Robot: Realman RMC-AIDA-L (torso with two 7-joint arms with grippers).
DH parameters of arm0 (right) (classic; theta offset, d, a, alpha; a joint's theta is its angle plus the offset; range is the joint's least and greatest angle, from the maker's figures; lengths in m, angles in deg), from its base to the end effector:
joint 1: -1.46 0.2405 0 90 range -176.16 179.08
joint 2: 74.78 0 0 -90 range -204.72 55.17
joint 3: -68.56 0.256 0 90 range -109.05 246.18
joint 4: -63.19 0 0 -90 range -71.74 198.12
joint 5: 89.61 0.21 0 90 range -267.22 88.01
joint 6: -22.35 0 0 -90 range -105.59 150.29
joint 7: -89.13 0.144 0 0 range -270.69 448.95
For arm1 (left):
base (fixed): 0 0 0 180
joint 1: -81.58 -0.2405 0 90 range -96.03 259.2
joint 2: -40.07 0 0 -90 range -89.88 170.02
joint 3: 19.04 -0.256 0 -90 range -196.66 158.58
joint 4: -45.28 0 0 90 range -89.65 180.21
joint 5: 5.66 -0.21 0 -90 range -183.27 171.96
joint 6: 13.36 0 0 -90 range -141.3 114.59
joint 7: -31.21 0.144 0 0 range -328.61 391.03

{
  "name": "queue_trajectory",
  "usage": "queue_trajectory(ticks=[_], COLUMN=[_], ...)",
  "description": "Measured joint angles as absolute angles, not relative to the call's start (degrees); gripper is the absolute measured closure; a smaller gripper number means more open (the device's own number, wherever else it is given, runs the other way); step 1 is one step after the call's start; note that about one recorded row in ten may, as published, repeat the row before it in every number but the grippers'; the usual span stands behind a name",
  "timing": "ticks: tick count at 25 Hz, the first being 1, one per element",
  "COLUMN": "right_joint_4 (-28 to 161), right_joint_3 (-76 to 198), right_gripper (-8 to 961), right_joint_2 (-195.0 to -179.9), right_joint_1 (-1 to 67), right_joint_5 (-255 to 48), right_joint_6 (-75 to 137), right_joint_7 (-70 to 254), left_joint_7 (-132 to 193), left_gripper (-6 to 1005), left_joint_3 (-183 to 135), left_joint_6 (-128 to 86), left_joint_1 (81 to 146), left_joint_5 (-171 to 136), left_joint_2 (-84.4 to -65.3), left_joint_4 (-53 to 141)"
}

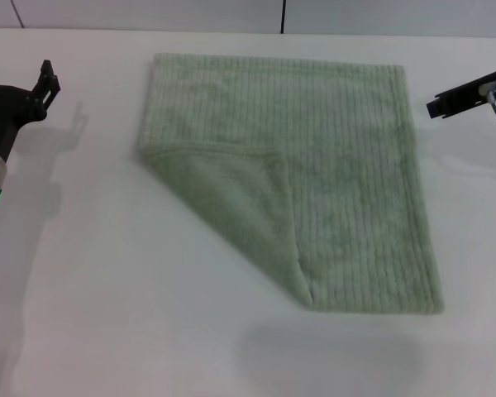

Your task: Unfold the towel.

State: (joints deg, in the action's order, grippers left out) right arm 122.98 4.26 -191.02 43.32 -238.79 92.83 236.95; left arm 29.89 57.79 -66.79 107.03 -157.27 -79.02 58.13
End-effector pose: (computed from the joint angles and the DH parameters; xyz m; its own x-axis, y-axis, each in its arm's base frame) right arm 0.2089 0.4266 0.0331 0.6478 -0.7496 -0.1361 -0.6762 -0.4834 -0.5560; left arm -0.3443 0.3556 0.0008 0.7745 0.0548 0.6302 0.6317 -0.0129 -0.7751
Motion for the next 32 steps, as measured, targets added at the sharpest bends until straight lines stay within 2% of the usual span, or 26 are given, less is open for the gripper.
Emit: queue_trajectory(ticks=[20, 26, 32], right_joint_4=[119.16, 121.86, 118.73], right_joint_3=[0.51, -2.73, -2.62], right_gripper=[953, 953, 953], right_joint_2=[-191.65, -193.01, -193.28], right_joint_1=[43.62, 41.69, 43.03], right_joint_5=[-238.52, -238.48, -238.57], right_joint_6=[81.44, 78.31, 76.93], right_joint_7=[236.8, 236.77, 237.15], left_joint_7=[29.83, 29.81, 29.72], left_gripper=[151, 151, 151], left_joint_3=[57.77, 57.78, 57.18], left_joint_6=[-65.5, -65.47, -65.47], left_joint_1=[106.63, 106.53, 106.12], left_joint_5=[-157.27, -157.27, -157.27], left_joint_2=[-79.02, -79.02, -79.02], left_joint_4=[57.98, 58.19, 58.42])
